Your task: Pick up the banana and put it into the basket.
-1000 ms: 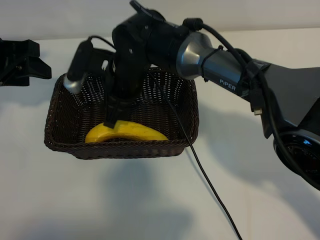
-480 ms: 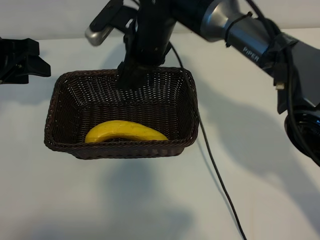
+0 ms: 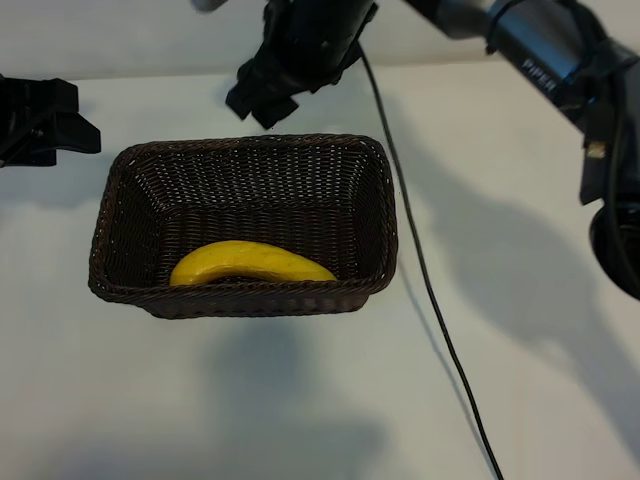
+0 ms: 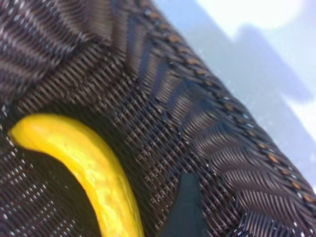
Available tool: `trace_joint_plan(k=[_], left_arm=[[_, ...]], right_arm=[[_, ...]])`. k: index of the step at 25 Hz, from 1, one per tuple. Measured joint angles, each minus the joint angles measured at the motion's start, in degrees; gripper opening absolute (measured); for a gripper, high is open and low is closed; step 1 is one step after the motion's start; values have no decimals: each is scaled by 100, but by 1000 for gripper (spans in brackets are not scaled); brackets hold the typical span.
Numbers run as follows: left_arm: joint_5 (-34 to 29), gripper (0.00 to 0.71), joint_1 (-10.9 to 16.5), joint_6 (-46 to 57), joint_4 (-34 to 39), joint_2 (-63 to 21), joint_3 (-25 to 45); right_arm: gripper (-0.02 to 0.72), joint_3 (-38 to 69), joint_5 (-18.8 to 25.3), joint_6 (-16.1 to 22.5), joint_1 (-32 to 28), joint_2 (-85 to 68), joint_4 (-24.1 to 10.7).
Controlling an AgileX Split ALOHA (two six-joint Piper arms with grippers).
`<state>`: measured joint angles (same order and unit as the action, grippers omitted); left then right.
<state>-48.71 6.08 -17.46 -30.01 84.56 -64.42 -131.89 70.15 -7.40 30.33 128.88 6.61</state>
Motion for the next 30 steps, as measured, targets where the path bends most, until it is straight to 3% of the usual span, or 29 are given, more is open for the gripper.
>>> trace_joint_plan(k=[8,17,30], left_arm=[[52,546,0,-13,0,0,0],[91,546,0,-17,0,0,0],[258,546,0,-24,0,0,0]], right_arm=[[599,133,1,85,-213,-456,308],[599,796,0,80,-213,-824,290],[598,797,0,204,-213,-971,273]])
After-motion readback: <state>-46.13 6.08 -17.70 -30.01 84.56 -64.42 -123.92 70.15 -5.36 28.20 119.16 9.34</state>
